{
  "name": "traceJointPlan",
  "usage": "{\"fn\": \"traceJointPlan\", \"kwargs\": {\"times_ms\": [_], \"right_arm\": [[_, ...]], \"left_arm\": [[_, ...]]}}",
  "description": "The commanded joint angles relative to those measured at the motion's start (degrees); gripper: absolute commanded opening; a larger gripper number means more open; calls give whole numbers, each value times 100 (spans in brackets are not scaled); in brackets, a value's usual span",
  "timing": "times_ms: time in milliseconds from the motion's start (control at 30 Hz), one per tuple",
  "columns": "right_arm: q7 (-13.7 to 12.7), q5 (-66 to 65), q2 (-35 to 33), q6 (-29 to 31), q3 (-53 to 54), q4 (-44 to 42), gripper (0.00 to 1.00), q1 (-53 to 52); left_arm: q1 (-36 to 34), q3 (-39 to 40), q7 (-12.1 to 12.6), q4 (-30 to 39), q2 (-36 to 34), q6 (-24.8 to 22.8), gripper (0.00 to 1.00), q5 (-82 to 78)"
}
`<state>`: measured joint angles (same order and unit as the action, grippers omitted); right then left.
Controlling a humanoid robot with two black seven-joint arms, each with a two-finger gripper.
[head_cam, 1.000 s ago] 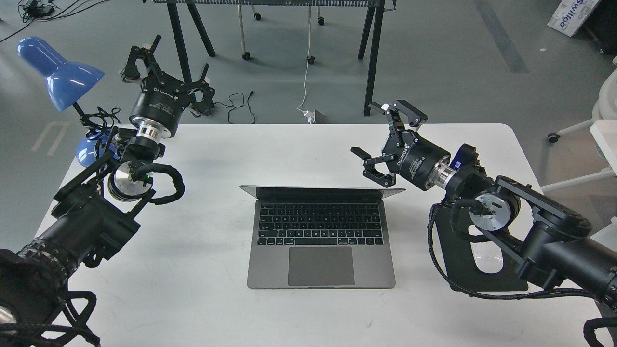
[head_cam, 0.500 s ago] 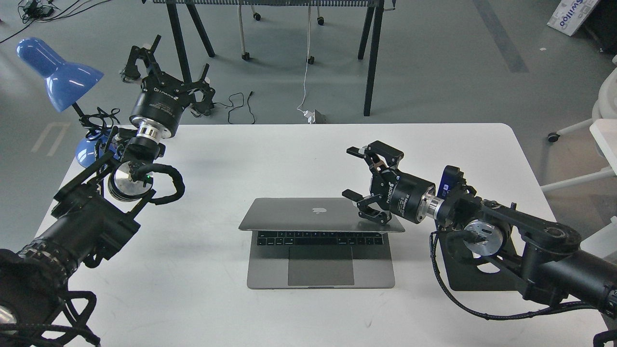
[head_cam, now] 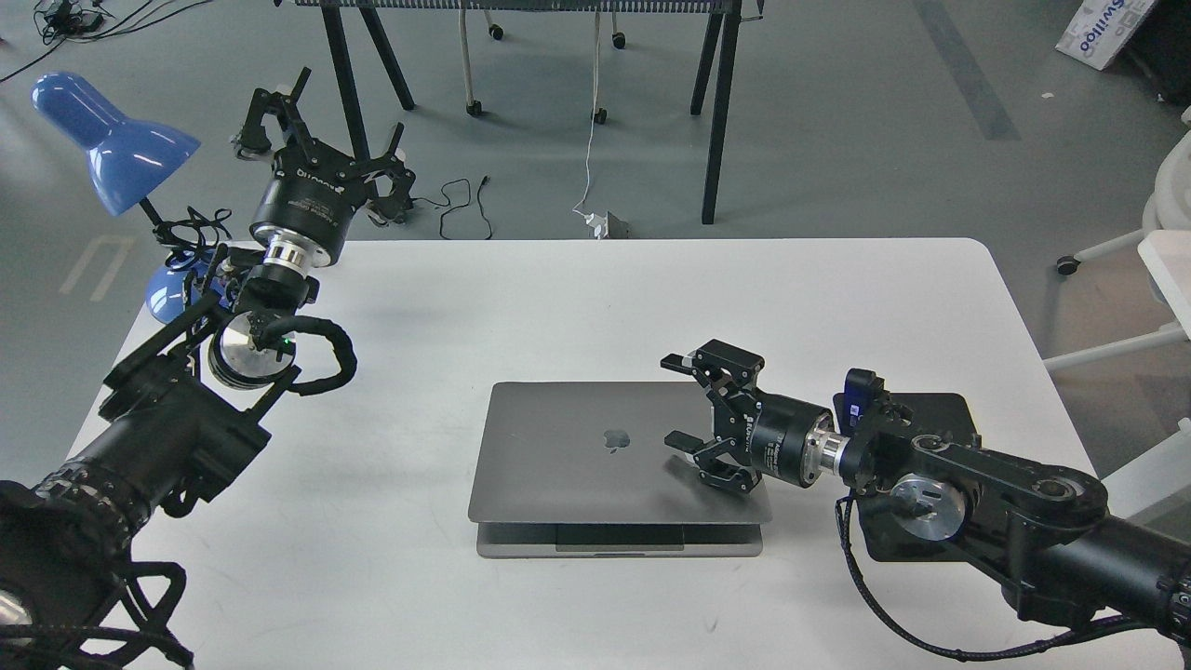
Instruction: Close notebook with right arm
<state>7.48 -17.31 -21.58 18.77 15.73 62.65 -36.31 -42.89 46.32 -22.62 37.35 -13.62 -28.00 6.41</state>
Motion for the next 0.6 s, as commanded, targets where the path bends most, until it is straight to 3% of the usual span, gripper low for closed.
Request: {"fn": "traceJointPlan", "kwargs": {"times_ms": [0,567], "right_arm": [[8,-105,-4,-5,-105,10,100,71],[8,-220,-101,-5,-79,1,100,264]], "left_arm": [[0,0,3,0,0,0,100,0],[0,0,-5,0,0,0,100,0]]}}
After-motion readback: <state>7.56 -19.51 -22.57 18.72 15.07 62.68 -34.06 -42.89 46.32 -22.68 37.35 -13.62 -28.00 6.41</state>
